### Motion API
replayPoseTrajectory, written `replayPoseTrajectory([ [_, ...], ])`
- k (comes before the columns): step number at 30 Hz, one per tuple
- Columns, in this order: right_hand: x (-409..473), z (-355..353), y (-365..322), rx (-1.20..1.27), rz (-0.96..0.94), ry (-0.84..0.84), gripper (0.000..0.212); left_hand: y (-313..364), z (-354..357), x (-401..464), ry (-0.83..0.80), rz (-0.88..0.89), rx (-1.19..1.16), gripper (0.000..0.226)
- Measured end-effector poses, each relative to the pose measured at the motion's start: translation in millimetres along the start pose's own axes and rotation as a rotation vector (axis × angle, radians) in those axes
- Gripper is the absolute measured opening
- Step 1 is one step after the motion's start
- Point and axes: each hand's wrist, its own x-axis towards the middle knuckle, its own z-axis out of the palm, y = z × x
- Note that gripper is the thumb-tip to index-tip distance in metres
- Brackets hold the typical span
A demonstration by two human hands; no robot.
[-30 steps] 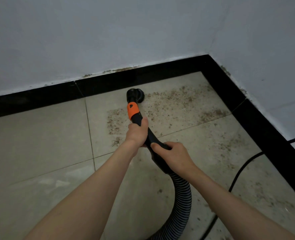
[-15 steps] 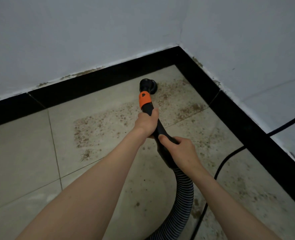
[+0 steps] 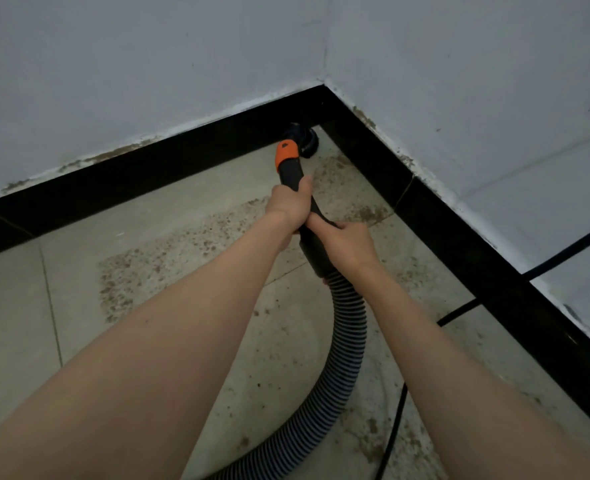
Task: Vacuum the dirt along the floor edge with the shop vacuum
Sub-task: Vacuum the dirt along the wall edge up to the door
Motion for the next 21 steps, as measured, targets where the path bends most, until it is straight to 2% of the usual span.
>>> replayPoseTrajectory([
  [9, 6, 1, 5, -0.087, 0.001, 0.100, 0.047, 1, -9, 7, -0.245, -0.119, -0.255, 0.041],
  [16, -7, 8, 1, -0.076, 0.059, 0.120, 0.065, 5, -16, 3, -0.270, -0.111, -0.195, 0.037],
  [21, -30, 12, 3, -0.093, 0.089, 0.149, 0.057, -2, -22, -11, -0.332, -0.135, -0.179, 0.039],
])
